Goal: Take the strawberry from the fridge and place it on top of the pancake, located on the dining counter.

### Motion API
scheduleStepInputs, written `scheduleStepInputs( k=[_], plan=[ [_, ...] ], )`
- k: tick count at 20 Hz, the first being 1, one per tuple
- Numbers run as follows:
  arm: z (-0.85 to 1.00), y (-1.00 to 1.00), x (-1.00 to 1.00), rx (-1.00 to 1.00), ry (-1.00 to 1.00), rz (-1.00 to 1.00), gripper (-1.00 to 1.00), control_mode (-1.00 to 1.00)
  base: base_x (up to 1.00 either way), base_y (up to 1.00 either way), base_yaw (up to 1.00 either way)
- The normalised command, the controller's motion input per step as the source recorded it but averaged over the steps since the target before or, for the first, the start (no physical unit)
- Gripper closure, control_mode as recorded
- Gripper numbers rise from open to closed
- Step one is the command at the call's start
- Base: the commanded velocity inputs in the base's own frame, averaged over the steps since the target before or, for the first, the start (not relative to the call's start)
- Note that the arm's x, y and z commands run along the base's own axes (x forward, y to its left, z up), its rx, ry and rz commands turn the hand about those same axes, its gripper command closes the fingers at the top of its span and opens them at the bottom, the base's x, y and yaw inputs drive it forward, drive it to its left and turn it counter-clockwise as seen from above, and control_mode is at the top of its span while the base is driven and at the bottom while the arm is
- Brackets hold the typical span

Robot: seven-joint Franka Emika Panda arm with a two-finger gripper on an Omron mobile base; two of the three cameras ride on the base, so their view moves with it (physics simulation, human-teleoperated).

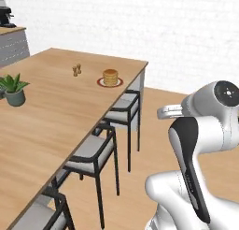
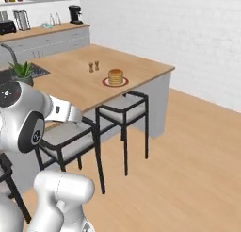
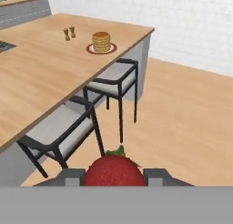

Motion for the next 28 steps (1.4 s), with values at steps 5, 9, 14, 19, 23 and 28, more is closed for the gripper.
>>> scheduleStepInputs(
  k=[5, 9, 14, 19, 23, 28],
  plan=[
    [0.0, 0.0, 0.0, 0.0, 0.0, 0.0, 1.0, 1.0, 0.81, -0.71, 0.39],
    [0.0, 0.0, 0.0, 0.0, 0.0, 0.0, 1.0, 1.0, 0.82, -0.72, 0.39],
    [0.0, 0.0, 0.0, 0.0, 0.0, 0.0, 1.0, 1.0, 0.78, -0.68, 0.39],
    [0.0, 0.0, 0.0, 0.0, 0.0, 0.0, 1.0, 1.0, 0.69, -0.64, 0.4],
    [0.0, 0.0, 0.0, 0.0, 0.0, 0.0, 1.0, 1.0, 0.61, -0.45, 0.45],
    [0.0, 0.0, 0.0, 0.0, 0.0, 0.0, 1.0, 1.0, 0.56, -0.43, 0.49]
  ],
)
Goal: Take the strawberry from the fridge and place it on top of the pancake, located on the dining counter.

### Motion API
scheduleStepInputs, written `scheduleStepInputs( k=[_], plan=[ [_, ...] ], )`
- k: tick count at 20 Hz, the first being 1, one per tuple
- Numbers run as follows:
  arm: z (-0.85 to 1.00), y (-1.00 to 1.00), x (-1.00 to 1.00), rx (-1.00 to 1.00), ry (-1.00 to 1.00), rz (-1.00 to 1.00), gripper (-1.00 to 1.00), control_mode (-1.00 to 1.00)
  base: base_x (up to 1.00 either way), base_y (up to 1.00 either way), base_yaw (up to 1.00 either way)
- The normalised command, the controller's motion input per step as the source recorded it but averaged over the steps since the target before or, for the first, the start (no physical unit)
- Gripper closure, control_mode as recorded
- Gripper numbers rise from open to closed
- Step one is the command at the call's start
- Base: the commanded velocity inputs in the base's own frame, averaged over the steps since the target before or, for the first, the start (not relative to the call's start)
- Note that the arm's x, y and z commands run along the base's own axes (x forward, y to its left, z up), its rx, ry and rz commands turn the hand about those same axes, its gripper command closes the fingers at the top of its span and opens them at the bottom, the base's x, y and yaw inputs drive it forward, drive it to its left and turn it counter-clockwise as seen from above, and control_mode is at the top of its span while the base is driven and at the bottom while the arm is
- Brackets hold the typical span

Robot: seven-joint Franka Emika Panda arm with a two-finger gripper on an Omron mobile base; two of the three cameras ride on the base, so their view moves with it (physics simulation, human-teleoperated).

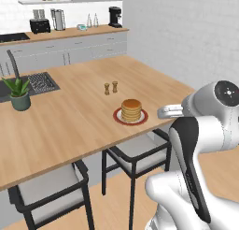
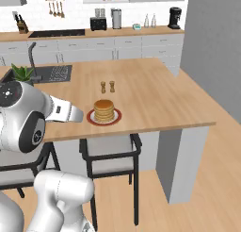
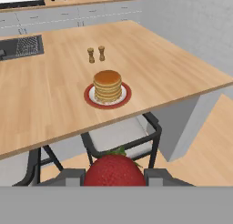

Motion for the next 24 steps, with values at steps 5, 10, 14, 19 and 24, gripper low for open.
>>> scheduleStepInputs(
  k=[5, 10, 14, 19, 24],
  plan=[
    [0.0, 0.0, 0.0, 0.0, 0.0, 0.0, 1.0, 1.0, 0.65, -0.51, 0.48],
    [0.0, 0.0, 0.0, 0.0, 0.0, 0.0, 1.0, 1.0, 0.6, -0.48, 0.51],
    [0.0, 0.0, 0.0, 0.0, 0.0, 0.0, 1.0, 1.0, 0.62, -0.53, 0.49],
    [0.0, 0.0, 0.0, 0.0, 0.0, 0.0, 1.0, 1.0, 0.8, -0.6, 0.3],
    [-0.06, -0.05, 0.2, 0.01, 0.04, 0.01, 1.0, -1.0, 0.8, -0.21, 0.05]
  ],
)
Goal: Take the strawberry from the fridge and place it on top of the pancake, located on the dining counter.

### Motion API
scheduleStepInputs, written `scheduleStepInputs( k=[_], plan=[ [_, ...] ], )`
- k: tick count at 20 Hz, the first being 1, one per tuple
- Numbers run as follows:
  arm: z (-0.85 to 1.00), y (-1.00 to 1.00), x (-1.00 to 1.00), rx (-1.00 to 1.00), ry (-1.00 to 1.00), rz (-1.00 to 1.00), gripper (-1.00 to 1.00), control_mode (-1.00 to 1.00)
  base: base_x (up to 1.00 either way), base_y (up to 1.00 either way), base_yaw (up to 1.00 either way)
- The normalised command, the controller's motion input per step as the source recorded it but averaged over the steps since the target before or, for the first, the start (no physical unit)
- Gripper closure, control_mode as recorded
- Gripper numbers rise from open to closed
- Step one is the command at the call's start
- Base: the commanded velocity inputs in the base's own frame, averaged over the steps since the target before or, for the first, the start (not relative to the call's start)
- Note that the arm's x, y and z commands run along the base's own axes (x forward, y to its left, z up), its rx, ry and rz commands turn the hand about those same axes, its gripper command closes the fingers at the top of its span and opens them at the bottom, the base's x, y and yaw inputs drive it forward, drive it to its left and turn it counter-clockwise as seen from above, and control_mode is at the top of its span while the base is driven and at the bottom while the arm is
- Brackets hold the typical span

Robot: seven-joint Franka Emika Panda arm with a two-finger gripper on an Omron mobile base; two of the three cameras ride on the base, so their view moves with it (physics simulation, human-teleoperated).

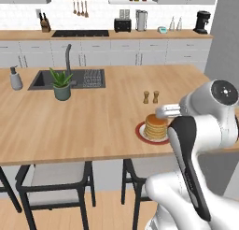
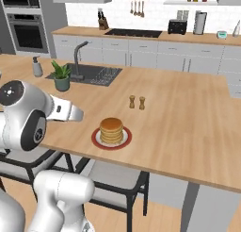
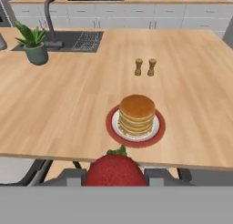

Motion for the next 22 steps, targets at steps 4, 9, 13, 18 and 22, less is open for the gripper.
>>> scheduleStepInputs(
  k=[4, 9, 13, 18, 22],
  plan=[
    [-0.43, -0.4, 1.0, 0.06, 0.32, 0.08, 1.0, -1.0, 0.0, 0.0, 0.0],
    [-0.62, -0.14, 0.97, -0.01, 0.42, 0.02, 1.0, -1.0, 0.0, 0.0, 0.0],
    [-0.4, 0.0, 0.29, -0.04, 0.19, -0.01, 1.0, -1.0, 0.0, 0.0, 0.0],
    [-0.27, -0.03, 0.32, 0.0, 0.06, -0.01, 1.0, -1.0, 0.0, 0.0, 0.0],
    [-0.19, -0.33, 0.37, 0.0, 0.16, 0.0, 1.0, -1.0, 0.0, 0.0, 0.0]
  ],
)
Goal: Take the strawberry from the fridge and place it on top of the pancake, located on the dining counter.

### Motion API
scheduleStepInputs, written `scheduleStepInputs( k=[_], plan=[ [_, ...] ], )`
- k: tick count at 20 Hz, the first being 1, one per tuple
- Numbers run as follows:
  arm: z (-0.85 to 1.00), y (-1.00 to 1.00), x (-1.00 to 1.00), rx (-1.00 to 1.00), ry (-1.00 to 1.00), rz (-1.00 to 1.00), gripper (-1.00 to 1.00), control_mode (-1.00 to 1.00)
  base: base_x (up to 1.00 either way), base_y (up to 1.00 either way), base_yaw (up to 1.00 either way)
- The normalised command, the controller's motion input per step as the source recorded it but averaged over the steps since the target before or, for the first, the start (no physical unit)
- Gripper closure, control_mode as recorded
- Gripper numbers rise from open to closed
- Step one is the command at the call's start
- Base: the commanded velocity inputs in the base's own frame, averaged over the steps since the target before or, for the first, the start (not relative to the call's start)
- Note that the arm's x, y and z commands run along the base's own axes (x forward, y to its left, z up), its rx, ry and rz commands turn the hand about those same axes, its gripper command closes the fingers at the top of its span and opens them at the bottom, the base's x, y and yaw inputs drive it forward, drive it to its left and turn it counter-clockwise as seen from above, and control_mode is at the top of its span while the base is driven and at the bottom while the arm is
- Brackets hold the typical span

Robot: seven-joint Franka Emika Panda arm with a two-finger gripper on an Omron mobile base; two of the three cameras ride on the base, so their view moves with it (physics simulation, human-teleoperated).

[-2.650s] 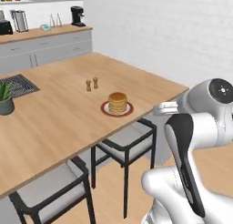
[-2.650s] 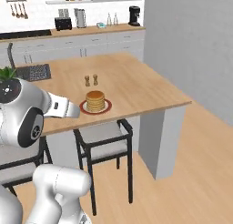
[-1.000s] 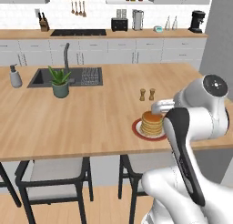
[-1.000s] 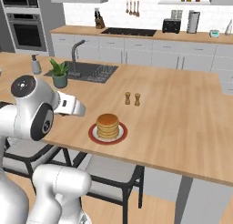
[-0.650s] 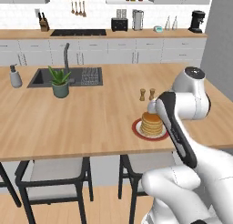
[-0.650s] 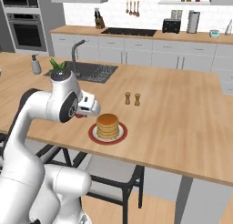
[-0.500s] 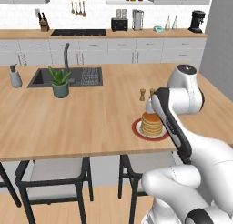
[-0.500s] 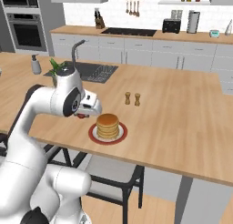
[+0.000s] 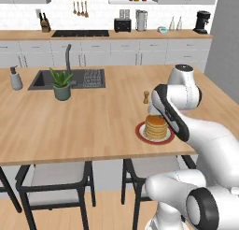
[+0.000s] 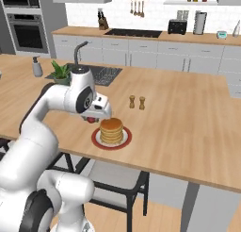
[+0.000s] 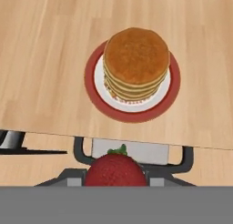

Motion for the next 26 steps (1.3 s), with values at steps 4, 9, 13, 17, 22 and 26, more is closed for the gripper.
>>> scheduleStepInputs(
  k=[4, 9, 13, 17, 22, 26],
  plan=[
    [-0.2, -0.34, 0.36, 0.0, 0.13, 0.0, 1.0, -1.0, 0.0, 0.0, 0.0],
    [-0.33, -0.19, 0.47, 0.0, 0.03, 0.0, 1.0, -1.0, 0.0, 0.0, 0.0],
    [-0.33, -0.08, 0.48, 0.0, 0.0, 0.0, 1.0, -1.0, 0.0, 0.0, 0.0],
    [-0.21, -0.04, 0.4, 0.0, 0.0, 0.0, 1.0, -1.0, 0.0, 0.0, 0.0],
    [-0.07, -0.03, 0.3, 0.0, 0.0, 0.0, 1.0, -1.0, 0.0, 0.0, 0.0],
    [-0.01, -0.01, 0.11, 0.0, 0.0, 0.0, 1.0, -1.0, 0.0, 0.0, 0.0]
  ],
)
